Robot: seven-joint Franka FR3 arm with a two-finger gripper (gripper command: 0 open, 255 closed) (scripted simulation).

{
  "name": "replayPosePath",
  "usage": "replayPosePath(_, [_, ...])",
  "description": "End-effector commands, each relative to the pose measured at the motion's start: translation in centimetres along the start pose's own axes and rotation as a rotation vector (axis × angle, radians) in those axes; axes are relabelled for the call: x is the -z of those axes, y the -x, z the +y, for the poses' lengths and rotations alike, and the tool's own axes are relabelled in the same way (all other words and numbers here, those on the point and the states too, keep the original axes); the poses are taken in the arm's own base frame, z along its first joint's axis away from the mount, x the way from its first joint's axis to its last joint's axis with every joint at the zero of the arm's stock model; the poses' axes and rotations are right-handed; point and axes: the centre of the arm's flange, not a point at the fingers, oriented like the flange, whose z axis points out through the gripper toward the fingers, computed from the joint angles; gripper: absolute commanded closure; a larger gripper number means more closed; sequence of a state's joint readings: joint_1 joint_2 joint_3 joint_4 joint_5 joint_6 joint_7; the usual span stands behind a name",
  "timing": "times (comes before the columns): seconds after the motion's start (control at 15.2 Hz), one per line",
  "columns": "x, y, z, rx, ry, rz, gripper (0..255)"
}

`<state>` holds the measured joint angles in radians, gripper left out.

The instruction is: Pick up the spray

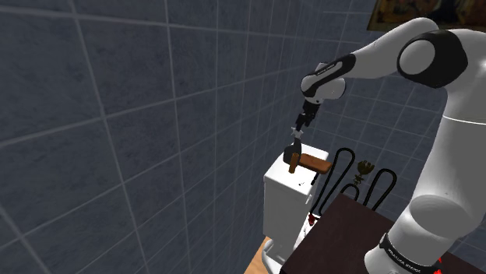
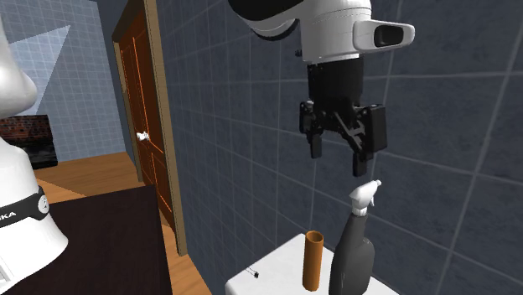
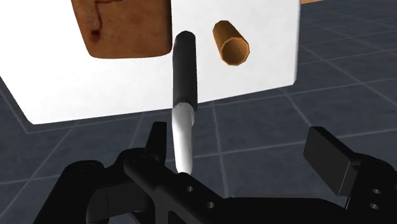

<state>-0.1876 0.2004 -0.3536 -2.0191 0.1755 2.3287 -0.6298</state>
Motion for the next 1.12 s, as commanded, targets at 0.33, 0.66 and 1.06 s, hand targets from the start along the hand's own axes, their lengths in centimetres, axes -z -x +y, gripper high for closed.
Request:
replayPosePath(0.33, [-4.2, -1.8, 3.5, -0.01, -0.002, 0.007, 0])
replayPosePath(0.66, [-6.6, -1.5, 3.4, -0.01, -0.002, 0.007, 0])
replayPosePath(1.06, [-6.6, -1.4, 3.4, -0.01, -0.002, 0.007, 255])
